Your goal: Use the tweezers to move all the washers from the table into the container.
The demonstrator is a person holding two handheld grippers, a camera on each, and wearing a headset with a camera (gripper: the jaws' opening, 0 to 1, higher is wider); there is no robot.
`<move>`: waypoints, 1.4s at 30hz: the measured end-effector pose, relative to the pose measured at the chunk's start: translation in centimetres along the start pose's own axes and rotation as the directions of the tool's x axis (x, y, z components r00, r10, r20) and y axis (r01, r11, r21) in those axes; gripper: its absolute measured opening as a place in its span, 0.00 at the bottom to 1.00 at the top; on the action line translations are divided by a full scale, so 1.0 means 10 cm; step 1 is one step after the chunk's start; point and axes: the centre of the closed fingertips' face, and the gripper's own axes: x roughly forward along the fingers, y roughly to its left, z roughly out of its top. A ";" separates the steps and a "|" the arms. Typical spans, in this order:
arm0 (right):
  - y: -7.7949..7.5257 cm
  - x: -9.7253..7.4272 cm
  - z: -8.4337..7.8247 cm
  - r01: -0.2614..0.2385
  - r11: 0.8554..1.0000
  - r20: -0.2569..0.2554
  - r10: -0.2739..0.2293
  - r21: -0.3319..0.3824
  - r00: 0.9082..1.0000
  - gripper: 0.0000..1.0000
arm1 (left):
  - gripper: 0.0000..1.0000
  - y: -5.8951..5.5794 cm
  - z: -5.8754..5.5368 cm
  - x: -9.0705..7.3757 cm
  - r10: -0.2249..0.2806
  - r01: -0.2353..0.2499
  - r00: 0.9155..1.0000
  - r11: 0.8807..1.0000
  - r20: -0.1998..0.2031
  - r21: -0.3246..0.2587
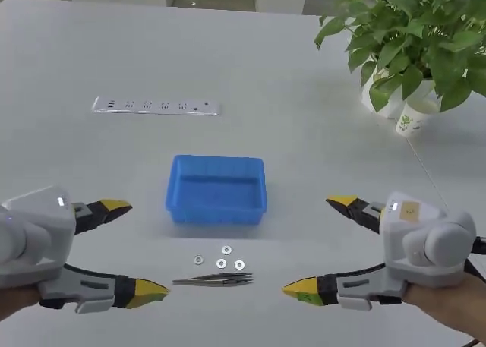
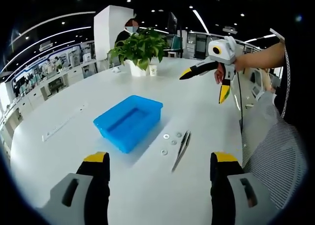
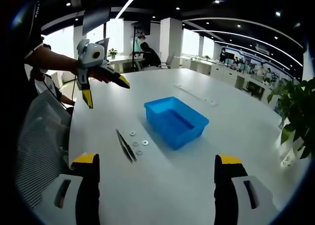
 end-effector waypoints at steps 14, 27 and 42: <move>0.09 0.12 -0.05 -0.109 0.988 -0.067 0.102 -0.112 0.993 0.87 | 0.67 -0.06 -0.22 0.09 -0.092 0.110 0.984 0.987 -0.153 0.118; 0.20 0.25 -0.13 -0.232 0.953 -0.141 0.207 -0.193 0.968 0.71 | 0.41 -0.14 -0.33 0.22 -0.151 0.195 0.960 0.965 -0.238 0.176; 0.38 0.46 -0.23 -0.343 0.899 -0.219 0.289 -0.272 0.932 0.50 | 0.26 -0.24 -0.49 0.48 -0.195 0.264 0.930 0.944 -0.313 0.199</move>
